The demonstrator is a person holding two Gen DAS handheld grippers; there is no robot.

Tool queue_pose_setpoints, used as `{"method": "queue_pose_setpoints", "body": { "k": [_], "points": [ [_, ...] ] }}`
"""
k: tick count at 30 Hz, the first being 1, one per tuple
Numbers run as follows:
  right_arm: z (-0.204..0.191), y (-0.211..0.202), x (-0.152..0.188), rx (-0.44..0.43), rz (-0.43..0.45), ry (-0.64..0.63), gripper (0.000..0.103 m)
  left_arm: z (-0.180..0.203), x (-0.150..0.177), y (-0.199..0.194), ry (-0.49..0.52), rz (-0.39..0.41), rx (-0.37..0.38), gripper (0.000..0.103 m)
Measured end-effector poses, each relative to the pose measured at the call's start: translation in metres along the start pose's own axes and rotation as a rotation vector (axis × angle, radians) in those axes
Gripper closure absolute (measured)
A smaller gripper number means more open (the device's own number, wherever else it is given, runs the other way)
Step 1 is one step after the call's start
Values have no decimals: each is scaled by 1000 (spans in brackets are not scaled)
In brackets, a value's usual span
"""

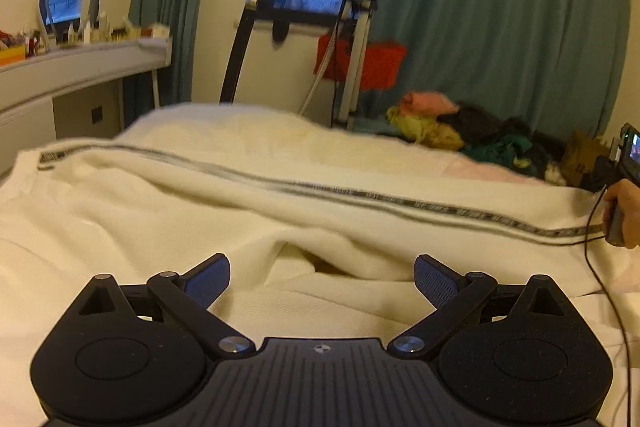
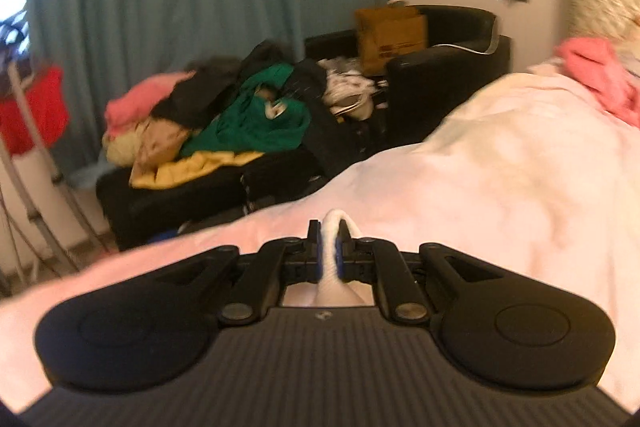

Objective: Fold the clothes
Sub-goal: 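Lift the pant leg with the right tool and lay it along the pants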

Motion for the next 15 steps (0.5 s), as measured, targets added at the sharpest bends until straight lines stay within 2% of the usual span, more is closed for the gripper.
{"method": "queue_pose_setpoints", "body": {
  "k": [3,5,6,10,12,15],
  "points": [
    [-16,19,5,-69,-54,-65,92,-2,2,8,-7,-18,8,4],
    [-11,24,6,-123,-87,-26,91,-3,3,13,-12,-30,13,4],
    [-8,15,6,-151,-95,5,87,-3,4,16,-14,-37,16,4],
    [13,-26,7,-254,-57,124,40,-5,6,26,-23,-61,26,4],
    [30,-55,11,-282,-22,181,39,-6,7,31,-27,-72,32,4],
    [69,-98,29,-301,-9,310,39,-3,9,10,-22,-59,41,4]
  ]
}}
Point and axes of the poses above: each gripper's, at about its wrist camera, not at the fingertips, and y roughly the way its jaws point, z to its right, x to its underside, the point moved 8 cm from there along y, roughly the way its jaws point
